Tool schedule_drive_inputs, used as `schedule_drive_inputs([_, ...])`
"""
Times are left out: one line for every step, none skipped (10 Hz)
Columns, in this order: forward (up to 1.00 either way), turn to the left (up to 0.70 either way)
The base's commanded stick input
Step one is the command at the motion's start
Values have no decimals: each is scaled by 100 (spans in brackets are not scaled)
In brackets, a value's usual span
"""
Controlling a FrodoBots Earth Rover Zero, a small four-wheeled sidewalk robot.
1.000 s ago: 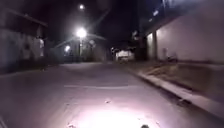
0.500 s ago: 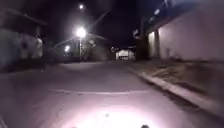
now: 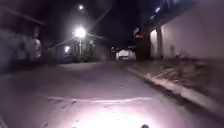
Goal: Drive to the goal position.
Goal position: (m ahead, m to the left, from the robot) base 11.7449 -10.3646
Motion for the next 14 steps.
schedule_drive_inputs([70,0])
schedule_drive_inputs([70,0])
schedule_drive_inputs([70,0])
schedule_drive_inputs([70,0])
schedule_drive_inputs([70,0])
schedule_drive_inputs([70,0])
schedule_drive_inputs([70,0])
schedule_drive_inputs([70,0])
schedule_drive_inputs([70,0])
schedule_drive_inputs([70,0])
schedule_drive_inputs([70,0])
schedule_drive_inputs([70,0])
schedule_drive_inputs([70,0])
schedule_drive_inputs([70,0])
